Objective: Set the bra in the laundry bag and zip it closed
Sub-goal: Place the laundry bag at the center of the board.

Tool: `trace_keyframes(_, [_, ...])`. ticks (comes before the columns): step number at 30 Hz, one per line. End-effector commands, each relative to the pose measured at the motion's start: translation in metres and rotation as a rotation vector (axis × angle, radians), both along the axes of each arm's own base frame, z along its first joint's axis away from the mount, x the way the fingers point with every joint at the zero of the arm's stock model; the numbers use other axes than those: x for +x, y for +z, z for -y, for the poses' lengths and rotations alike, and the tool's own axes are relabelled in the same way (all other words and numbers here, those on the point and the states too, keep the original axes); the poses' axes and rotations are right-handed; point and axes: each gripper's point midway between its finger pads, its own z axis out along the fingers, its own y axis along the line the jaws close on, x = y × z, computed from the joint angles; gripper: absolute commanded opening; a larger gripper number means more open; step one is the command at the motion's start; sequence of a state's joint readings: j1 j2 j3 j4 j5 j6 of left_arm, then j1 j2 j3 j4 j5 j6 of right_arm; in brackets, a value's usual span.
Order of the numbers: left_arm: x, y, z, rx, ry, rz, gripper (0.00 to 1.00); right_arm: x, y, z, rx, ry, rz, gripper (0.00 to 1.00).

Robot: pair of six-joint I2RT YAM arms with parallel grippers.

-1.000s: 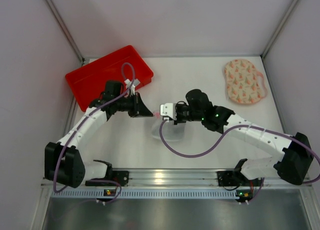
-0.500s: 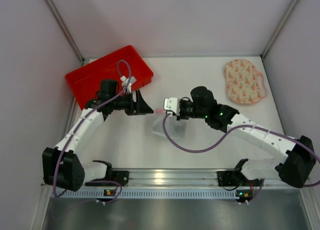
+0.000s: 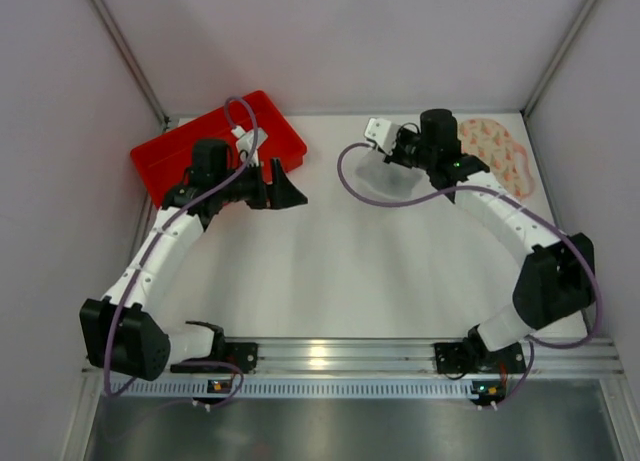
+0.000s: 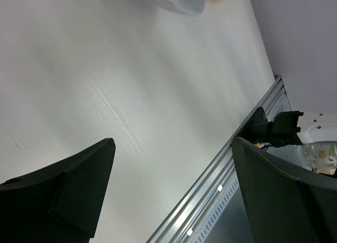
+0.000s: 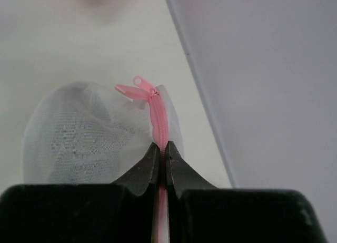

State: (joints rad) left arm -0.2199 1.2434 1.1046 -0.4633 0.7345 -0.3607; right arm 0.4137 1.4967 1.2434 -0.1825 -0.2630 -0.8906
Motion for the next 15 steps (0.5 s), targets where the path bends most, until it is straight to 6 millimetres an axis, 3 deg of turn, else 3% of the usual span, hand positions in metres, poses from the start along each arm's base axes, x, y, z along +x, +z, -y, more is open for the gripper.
trace_keyframes(1, [0.02, 0.015, -0.006, 0.024, 0.03, 0.085, 0.98, 0.067, 0.051, 0.026, -0.066, -0.065, 0.253, 0.0])
trace_keyframes(2, [0.023, 0.013, -0.007, 0.032, 0.039, 0.084, 0.98, 0.083, 0.036, 0.03, -0.096, -0.082, 0.247, 0.0])
trace_keyframes(4, [0.028, 0.012, -0.01, 0.042, 0.049, 0.091, 0.98, 0.11, 0.048, 0.043, -0.164, -0.112, 0.368, 0.0])
trace_keyframes(5, [0.032, 0.01, -0.013, 0.05, 0.063, 0.087, 0.98, 0.123, 0.03, 0.047, -0.228, -0.126, 0.386, 0.0])
trace_keyframes(7, [0.036, 0.008, -0.019, 0.055, 0.085, 0.084, 0.98, 0.139, 0.031, 0.051, -0.273, -0.148, 0.477, 0.0])
trace_keyframes(8, [0.037, 0.007, -0.021, 0.058, 0.09, 0.079, 0.98, 0.148, 0.008, 0.056, -0.355, -0.152, 0.494, 0.0])
trace_keyframes(10, [0.039, 0.001, -0.026, 0.073, 0.107, 0.06, 0.98, 0.157, 0.006, 0.054, -0.401, -0.164, 0.581, 0.0])
trace_keyframes(11, [0.039, 0.0, -0.028, 0.078, 0.106, 0.059, 0.98, 0.161, -0.012, 0.054, -0.458, -0.156, 0.585, 0.0])
trace_keyframes(15, [0.037, -0.006, -0.035, 0.091, 0.114, 0.04, 0.98, 0.163, -0.035, 0.044, -0.473, -0.146, 0.56, 0.07])
